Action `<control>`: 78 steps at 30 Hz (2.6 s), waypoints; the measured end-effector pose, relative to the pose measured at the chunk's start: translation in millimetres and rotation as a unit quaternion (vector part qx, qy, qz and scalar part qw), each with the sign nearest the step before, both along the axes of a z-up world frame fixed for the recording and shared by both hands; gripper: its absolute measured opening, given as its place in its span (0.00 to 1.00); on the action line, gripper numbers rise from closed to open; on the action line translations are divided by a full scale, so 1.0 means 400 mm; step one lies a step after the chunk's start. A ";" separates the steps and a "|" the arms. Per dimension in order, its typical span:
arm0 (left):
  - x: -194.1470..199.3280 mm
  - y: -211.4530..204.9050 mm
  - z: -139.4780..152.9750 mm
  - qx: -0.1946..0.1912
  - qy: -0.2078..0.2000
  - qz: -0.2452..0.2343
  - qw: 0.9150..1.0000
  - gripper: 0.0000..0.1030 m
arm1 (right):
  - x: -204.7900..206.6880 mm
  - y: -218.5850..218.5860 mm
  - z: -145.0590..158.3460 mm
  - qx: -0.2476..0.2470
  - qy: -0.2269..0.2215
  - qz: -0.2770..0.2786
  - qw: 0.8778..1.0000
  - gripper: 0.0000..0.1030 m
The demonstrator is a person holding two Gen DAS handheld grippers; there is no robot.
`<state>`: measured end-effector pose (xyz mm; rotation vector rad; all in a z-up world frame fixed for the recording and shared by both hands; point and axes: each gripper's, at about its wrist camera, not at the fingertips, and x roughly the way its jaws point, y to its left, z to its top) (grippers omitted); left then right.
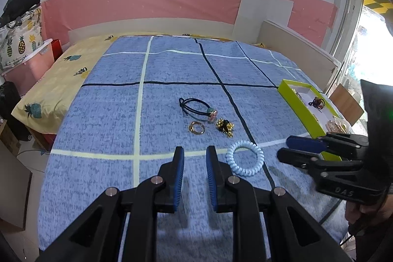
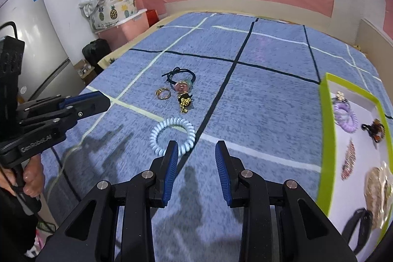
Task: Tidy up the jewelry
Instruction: 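Grasp the light blue coil tie with the right gripper while the left grasps the gold ring, then carry the coil tie and gold ring into the green box and release both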
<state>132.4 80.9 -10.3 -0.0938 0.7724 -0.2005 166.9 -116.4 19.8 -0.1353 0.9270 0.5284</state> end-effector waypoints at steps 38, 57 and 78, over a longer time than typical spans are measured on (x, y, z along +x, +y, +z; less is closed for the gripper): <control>0.191 -0.080 -0.095 0.043 0.062 -0.029 0.997 0.31 | 0.046 -0.005 -0.034 -0.019 0.008 0.005 1.000 0.09; 0.144 -0.088 -0.077 0.064 0.038 -0.019 0.997 0.22 | 0.008 -0.054 0.006 0.001 -0.010 -0.016 1.000 0.09; -0.058 -0.171 0.121 0.007 -0.067 -0.065 0.996 0.22 | -0.144 -0.205 0.168 0.025 -0.089 -0.078 0.993 0.09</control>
